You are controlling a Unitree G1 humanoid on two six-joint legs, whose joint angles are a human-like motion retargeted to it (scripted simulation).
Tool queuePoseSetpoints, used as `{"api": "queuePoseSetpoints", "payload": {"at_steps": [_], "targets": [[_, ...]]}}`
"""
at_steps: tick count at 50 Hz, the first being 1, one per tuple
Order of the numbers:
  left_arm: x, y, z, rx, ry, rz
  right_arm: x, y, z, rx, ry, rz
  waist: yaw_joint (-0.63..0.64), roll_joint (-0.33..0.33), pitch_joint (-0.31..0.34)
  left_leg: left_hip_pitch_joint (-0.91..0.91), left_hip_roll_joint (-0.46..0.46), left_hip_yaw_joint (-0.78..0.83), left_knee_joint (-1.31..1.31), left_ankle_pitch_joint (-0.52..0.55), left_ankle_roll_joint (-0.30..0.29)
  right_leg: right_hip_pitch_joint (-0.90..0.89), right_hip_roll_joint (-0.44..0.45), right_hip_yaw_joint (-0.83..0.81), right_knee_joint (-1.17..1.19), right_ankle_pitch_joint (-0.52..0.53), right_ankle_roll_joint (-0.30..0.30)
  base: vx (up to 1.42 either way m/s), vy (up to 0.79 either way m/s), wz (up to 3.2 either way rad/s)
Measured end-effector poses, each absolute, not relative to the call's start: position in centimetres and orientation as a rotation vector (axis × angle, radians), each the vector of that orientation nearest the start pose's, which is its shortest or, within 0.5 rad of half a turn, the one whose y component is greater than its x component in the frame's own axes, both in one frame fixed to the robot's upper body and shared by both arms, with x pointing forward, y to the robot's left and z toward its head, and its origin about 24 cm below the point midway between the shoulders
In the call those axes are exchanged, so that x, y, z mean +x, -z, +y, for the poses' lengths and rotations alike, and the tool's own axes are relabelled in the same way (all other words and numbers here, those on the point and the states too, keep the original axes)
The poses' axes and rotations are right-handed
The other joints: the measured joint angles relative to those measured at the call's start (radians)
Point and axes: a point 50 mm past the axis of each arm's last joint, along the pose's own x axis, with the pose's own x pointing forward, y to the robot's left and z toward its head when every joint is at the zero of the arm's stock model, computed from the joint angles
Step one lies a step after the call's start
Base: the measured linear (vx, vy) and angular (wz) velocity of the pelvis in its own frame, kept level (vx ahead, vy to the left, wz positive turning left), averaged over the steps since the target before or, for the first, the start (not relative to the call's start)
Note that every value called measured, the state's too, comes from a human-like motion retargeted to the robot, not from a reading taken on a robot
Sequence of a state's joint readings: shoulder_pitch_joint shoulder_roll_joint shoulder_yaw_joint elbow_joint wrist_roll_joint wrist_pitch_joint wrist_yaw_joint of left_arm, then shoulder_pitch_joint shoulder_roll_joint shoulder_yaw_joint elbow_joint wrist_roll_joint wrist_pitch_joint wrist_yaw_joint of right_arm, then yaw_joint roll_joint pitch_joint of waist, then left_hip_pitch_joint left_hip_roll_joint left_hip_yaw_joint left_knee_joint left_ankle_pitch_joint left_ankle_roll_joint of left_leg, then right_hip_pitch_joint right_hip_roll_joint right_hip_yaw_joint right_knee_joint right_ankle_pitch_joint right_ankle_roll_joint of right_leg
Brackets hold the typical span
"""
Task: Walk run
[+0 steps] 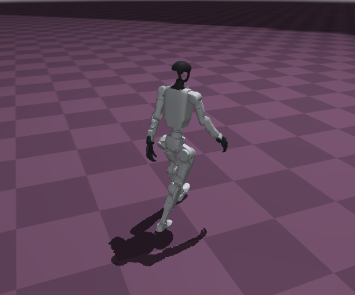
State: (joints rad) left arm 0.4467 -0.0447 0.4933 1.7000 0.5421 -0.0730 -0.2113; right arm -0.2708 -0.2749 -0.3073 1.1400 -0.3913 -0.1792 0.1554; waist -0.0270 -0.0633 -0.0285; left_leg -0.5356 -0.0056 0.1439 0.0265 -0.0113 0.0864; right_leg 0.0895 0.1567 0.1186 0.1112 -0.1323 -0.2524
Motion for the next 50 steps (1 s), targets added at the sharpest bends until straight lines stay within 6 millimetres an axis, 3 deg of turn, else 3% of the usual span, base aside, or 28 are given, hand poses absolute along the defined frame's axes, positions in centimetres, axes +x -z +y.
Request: {"api": "queuePoseSetpoints", "payload": {"at_steps": [3,5,8,10,12,13,15,16,18,21,23,25,28,30,33,35,37,38,39,41,43,45,46,48,50], "targets": [[-18.4,13.3,10.0,-0.397,0.122,2.017,19.8,10.8,-26.7,-0.389,0.044,0.834,0.033,0.012,-0.009,0.030,0.067,0.073,0.081,-0.028,-0.096,0.066,0.008,-0.019,0.060,0.106,0.018,1.38,0.10,-0.73],[-17.8,13.7,10.8,-0.378,0.079,1.998,16.5,12.7,-26.5,-0.368,0.063,0.955,0.075,0.026,-0.037,0.048,0.093,0.104,0.143,0.032,-0.120,0.082,0.001,-0.061,0.129,0.284,0.021,1.31,0.13,-0.77],[-15.0,15.1,12.7,-0.350,-0.039,1.890,9.8,15.8,-24.5,-0.295,-0.004,1.213,0.037,0.030,-0.076,0.062,0.064,-0.033,0.245,0.000,-0.049,-0.011,-0.023,-0.179,0.394,0.591,0.030,1.50,0.08,0.04],[-11.2,16.3,14.8,-0.325,-0.111,1.775,5.5,17.0,-23.1,-0.235,-0.075,1.400,0.031,0.012,-0.053,0.116,0.037,-0.014,0.307,-0.076,-0.012,-0.108,-0.151,-0.324,0.694,0.656,-0.007,1.24,0.03,-0.24],[-6.5,17.3,17.5,-0.277,-0.179,1.642,1.3,17.5,-21.6,-0.174,-0.158,1.574,0.033,0.035,-0.044,0.208,0.067,0.066,0.265,-0.093,0.006,-0.189,-0.143,-0.353,0.795,0.579,-0.008,1.00,-0.04,-0.28],[-4.0,17.5,18.8,-0.250,-0.212,1.565,-0.8,17.5,-20.7,-0.149,-0.211,1.646,0.027,0.052,-0.044,0.248,0.089,0.081,0.236,-0.092,-0.002,-0.238,-0.080,-0.341,0.799,0.546,-0.009,0.74,-0.16,0.08],[1.4,17.5,21.1,-0.202,-0.252,1.389,-4.3,17.3,-19.1,-0.107,-0.316,1.756,-0.019,0.076,-0.036,0.313,0.082,0.062,0.191,-0.094,-0.007,-0.338,0.031,-0.286,0.778,0.508,0.077,0.72,-0.18,0.90],[4.3,17.1,22.2,-0.185,-0.260,1.290,-5.6,17.2,-18.4,-0.100,-0.374,1.783,-0.073,0.088,-0.028,0.335,0.072,0.032,0.169,-0.089,-0.009,-0.395,0.047,-0.284,0.759,0.469,0.125,0.75,-0.14,1.70],[9.4,15.9,24.0,-0.162,-0.265,1.101,-8.3,16.8,-17.2,-0.093,-0.491,1.830,-0.165,0.113,-0.017,0.383,0.056,-0.021,0.125,-0.087,-0.013,-0.496,0.028,-0.303,0.692,0.381,0.186,0.95,-0.22,1.58],[15.3,13.1,26.7,-0.149,-0.240,0.874,-12.2,15.8,-16.2,-0.102,-0.633,1.907,-0.239,0.126,-0.017,0.470,0.022,-0.030,0.068,-0.113,-0.014,-0.598,-0.106,-0.377,0.503,0.284,0.169,0.93,-0.23,0.44],[18.4,10.9,28.6,-0.137,-0.212,0.761,-14.1,15.2,-16.1,-0.114,-0.679,1.963,-0.274,0.122,-0.005,0.538,-0.003,-0.017,0.042,-0.140,-0.020,-0.639,-0.202,-0.442,0.344,0.263,0.134,0.97,-0.33,-0.08],[20.4,8.8,30.4,-0.115,-0.189,0.687,-15.6,14.6,-16.1,-0.113,-0.675,2.022,-0.305,0.109,0.007,0.610,-0.032,-0.004,0.025,-0.167,-0.036,-0.664,-0.271,-0.479,0.169,0.236,0.165,0.94,-0.33,-0.14],[21.6,7.2,32.1,-0.074,-0.213,0.634,-17.1,13.9,-16.1,-0.051,-0.596,2.104,-0.329,0.119,-0.001,0.682,-0.032,0.016,0.028,-0.168,-0.085,-0.703,-0.282,-0.457,-0.033,0.177,0.236,1.02,-0.44,-0.26],[21.5,7.0,32.5,-0.061,-0.269,0.618,-17.6,13.7,-15.8,0.028,-0.529,2.134,-0.340,0.140,-0.016,0.710,-0.008,0.018,0.055,-0.110,-0.131,-0.686,-0.289,-0.552,-0.077,0.172,0.203,0.95,-0.49,-0.19],[20.2,8.5,31.5,-0.093,-0.363,0.640,-17.0,13.9,-15.1,0.175,-0.411,2.116,-0.368,0.158,-0.055,0.716,0.027,-0.060,0.160,0.143,-0.255,-0.636,-0.316,-0.731,-0.006,0.237,0.089,1.10,-0.71,0.20],[18.2,10.3,30.1,-0.132,-0.398,0.688,-15.6,14.5,-14.7,0.247,-0.331,2.054,-0.352,0.139,-0.094,0.689,0.009,-0.107,0.291,0.394,-0.327,-0.652,-0.277,-0.530,0.079,0.240,0.016,1.20,-0.93,-0.55],[15.4,12.3,28.3,-0.110,-0.379,0.777,-12.3,15.7,-15.2,0.288,-0.247,1.949,-0.330,0.113,-0.070,0.607,-0.004,-0.135,0.579,0.534,-0.332,-0.630,-0.209,-0.319,0.170,0.150,-0.009,1.01,-0.59,-1.34],[13.7,13.1,28.0,-0.066,-0.367,0.836,-9.9,16.3,-15.9,0.282,-0.222,1.890,-0.315,0.130,-0.031,0.547,0.025,-0.154,0.807,0.535,-0.323,-0.581,-0.196,-0.415,0.207,0.125,-0.009,1.00,-0.51,-1.91],[11.6,13.9,27.6,-0.012,-0.336,0.919,-7.2,16.9,-16.6,0.253,-0.202,1.824,-0.320,0.105,-0.028,0.507,-0.007,-0.162,0.890,0.535,-0.310,-0.540,-0.207,-0.430,0.199,0.120,-0.009,0.96,-0.57,-2.02],[6.7,15.6,26.4,0.112,-0.201,1.136,-1.2,17.7,-18.0,0.157,-0.174,1.655,-0.330,0.023,-0.062,0.436,-0.097,-0.126,0.899,0.493,-0.261,-0.482,-0.229,-0.345,0.146,0.131,-0.009,0.89,-0.70,-2.14],[1.5,16.7,24.6,0.214,-0.012,1.360,5.4,17.6,-19.1,0.034,-0.170,1.438,-0.309,-0.011,-0.074,0.338,-0.095,-0.063,0.926,0.399,-0.196,-0.438,-0.188,-0.235,0.106,0.143,-0.009,0.79,-0.47,-2.96],[-3.6,17.1,22.2,0.226,0.130,1.525,11.7,16.2,-19.9,-0.100,-0.203,1.211,-0.235,-0.051,-0.068,0.229,-0.115,-0.039,0.908,0.305,-0.146,-0.385,-0.138,-0.073,0.072,0.168,-0.009,0.83,-0.27,-3.95],[-5.7,17.0,21.1,0.179,0.183,1.589,14.7,15.2,-20.1,-0.160,-0.224,1.103,-0.214,-0.063,-0.063,0.189,-0.087,-0.003,0.855,0.249,-0.090,-0.362,-0.123,-0.034,0.060,0.177,-0.009,0.86,-0.19,-3.88],[-9.6,16.5,18.7,0.035,0.271,1.701,20.0,12.5,-20.2,-0.264,-0.259,0.896,-0.152,-0.084,-0.053,0.117,-0.006,0.103,0.715,0.173,-0.003,-0.328,-0.074,0.088,0.056,0.191,-0.009,0.96,-0.11,-3.83],[-12.7,15.6,16.4,-0.137,0.324,1.791,24.4,9.4,-20.4,-0.343,-0.269,0.713,-0.083,-0.083,-0.038,0.081,0.040,0.172,0.508,0.175,0.034,-0.293,-0.022,0.180,0.063,0.194,-0.009,0.88,0.05,-3.79]]}}
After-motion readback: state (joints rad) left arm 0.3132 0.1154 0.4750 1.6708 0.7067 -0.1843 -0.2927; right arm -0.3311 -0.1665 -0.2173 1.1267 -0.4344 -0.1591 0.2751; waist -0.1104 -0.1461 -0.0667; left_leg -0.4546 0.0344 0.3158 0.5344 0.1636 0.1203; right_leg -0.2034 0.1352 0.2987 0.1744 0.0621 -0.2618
